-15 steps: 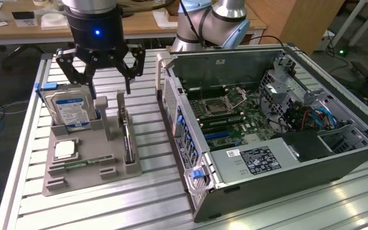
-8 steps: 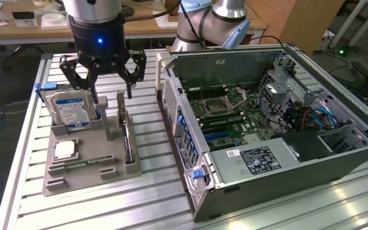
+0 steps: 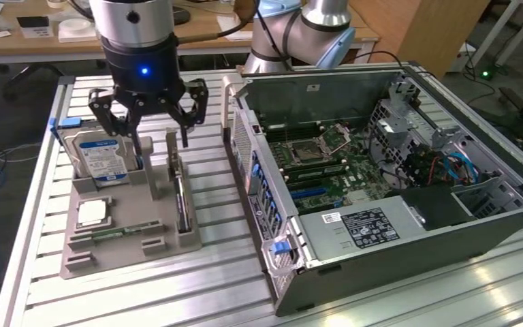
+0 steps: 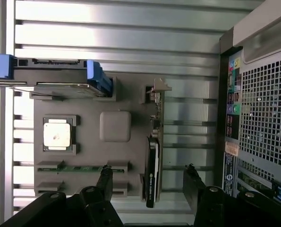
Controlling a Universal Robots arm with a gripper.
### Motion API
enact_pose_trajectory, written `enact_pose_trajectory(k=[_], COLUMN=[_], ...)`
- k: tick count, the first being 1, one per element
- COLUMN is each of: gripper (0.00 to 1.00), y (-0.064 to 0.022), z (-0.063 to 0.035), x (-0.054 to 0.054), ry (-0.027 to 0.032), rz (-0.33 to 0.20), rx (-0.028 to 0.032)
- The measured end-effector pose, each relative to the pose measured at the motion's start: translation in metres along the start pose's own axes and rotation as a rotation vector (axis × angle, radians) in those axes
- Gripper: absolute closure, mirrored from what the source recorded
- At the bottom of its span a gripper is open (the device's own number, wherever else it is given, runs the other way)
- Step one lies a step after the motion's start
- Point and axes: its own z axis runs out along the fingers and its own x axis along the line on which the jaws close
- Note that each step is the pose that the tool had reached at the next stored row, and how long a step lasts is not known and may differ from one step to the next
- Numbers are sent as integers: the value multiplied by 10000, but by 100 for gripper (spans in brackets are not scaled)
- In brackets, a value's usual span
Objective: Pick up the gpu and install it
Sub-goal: 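Pick up the gpu and move the gpu toward the slot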
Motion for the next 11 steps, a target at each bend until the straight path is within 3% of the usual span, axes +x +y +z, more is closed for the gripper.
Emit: enact_pose_trajectory(k=[7, 9, 11], gripper=[29, 29, 29], y=[44, 44, 44], z=[148, 183, 209], x=[0, 0, 0], ry=[-1, 1, 3], rz=[-1, -4, -7], rx=[30, 69, 148])
